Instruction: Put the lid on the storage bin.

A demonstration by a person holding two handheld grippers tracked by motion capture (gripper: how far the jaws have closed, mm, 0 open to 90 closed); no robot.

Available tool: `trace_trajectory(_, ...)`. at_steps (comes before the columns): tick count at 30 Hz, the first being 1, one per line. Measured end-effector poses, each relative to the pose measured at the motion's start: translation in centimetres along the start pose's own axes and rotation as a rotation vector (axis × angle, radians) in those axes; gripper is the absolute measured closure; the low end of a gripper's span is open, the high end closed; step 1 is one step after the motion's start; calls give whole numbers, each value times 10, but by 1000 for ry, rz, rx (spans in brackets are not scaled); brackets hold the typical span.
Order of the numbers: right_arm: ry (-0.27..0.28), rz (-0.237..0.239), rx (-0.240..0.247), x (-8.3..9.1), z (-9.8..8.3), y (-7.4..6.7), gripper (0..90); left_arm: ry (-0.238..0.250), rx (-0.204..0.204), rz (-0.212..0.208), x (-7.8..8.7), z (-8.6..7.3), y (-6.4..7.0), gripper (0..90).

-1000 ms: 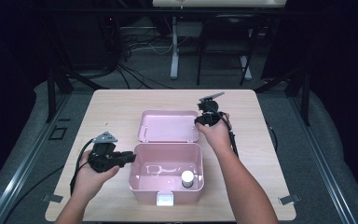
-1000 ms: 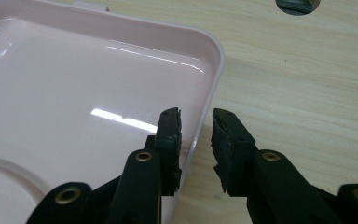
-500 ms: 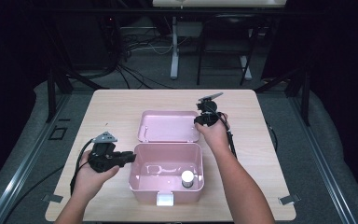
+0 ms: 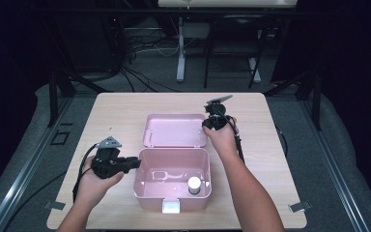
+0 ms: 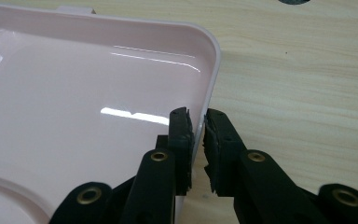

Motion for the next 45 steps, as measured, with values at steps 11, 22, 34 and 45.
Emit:
trace_trajectory(11,6,1,-19,4,1,-1,828,0,2,2,0,0,0,769)
trace_trajectory(22,30,5,-23,10,4,-2,838,1,4,2,0,0,0,771)
trace_trajectory(34,59,10,-22,19,8,-4,850,3,10,1,0,0,0,771)
trace_trajectory(45,94,24,-15,28,12,-7,856,8,13,3,-1,0,0,772)
Point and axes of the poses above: each handheld gripper's, and its own axes: x roughly backward along the jaws, z roughly out of its top, y roughly to its right, the point moved 9 cm from there along -x, roughly forward along the jaws, and after that the axes turned 6 degrees about -x, right-handed, at the moved point
